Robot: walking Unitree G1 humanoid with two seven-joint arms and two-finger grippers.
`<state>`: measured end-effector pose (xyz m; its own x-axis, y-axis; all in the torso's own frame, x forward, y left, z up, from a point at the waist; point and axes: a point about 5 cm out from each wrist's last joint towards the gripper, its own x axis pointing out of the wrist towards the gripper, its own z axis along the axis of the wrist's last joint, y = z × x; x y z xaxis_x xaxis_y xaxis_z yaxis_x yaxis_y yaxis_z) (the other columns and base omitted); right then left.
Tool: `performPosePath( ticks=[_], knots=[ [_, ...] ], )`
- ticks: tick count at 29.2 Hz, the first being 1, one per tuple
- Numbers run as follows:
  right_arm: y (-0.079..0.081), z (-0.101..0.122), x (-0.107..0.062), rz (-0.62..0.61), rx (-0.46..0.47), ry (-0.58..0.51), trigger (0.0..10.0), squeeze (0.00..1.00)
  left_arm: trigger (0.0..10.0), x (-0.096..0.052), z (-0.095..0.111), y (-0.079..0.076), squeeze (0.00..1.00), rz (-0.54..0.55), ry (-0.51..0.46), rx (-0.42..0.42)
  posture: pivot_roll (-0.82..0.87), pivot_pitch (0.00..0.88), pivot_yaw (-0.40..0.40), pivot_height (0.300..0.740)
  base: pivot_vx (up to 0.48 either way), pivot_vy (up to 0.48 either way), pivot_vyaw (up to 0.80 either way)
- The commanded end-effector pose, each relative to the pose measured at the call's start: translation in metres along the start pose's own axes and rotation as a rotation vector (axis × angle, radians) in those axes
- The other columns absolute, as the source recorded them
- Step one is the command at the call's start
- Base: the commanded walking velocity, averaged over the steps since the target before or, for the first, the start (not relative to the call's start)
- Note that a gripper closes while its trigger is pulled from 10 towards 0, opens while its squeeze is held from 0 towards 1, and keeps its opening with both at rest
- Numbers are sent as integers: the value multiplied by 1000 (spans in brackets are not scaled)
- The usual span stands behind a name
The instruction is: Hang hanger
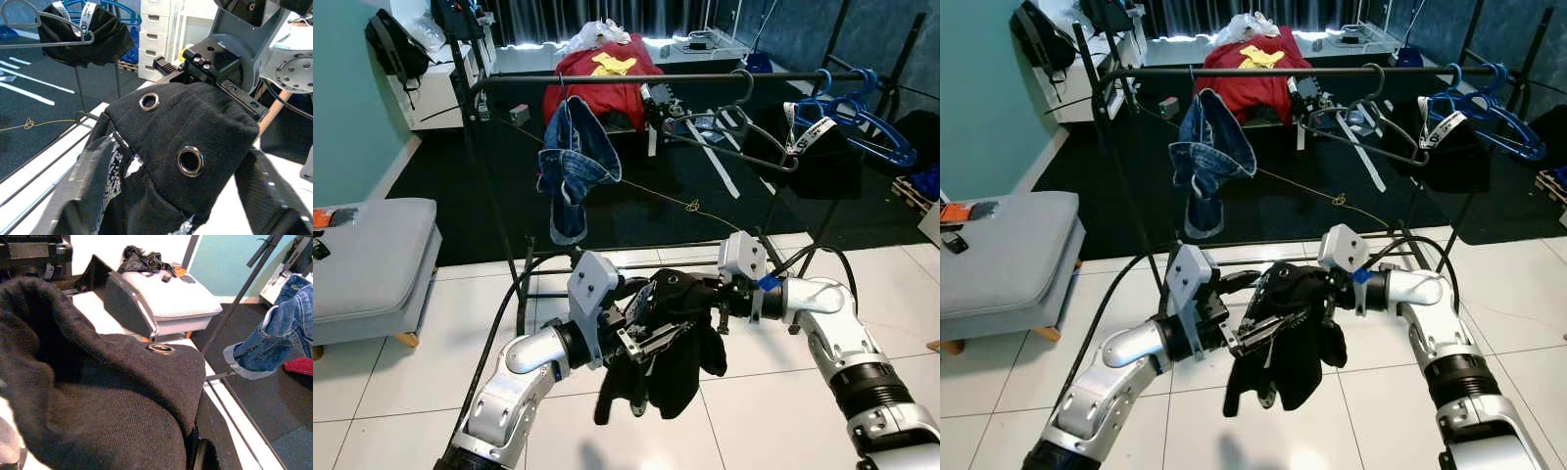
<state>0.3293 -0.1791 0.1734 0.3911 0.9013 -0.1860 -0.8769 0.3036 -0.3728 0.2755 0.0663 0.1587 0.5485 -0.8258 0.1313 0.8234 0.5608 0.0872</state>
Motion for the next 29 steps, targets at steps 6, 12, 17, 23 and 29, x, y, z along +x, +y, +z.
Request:
performPosePath(
  ticks=[6, 12, 17, 23, 29],
  knots=[
    [2, 4, 7, 10, -11, -14, 0, 0, 0, -2, -7, 7, 0, 13, 52, 35, 55, 77, 35, 740, 0, 0, 0],
    [3, 3, 8, 6, -7, -11, 0, 0, 0, -4, -4, 13, 0, 43, 42, 45, 57, 75, 36, 740, 0, 0, 0],
    [5, -2, 8, -5, 2, 1, 0, 0, 0, -6, -1, 22, 0, 72, 28, 58, 59, 72, 40, 740, 0, 0, 0],
    [7, -13, 6, -61, 32, 34, 5765, 0, 0, -21, 12, 53, 0, 145, 39, 137, 61, 59, 41, 740, 0, 0, 0],
    [6, -19, 2, -105, 62, 54, 10000, 588, 0, -34, 32, 76, 0, 185, 34, 209, 64, 48, 47, 740, 0, 0, 0]
  ],
)
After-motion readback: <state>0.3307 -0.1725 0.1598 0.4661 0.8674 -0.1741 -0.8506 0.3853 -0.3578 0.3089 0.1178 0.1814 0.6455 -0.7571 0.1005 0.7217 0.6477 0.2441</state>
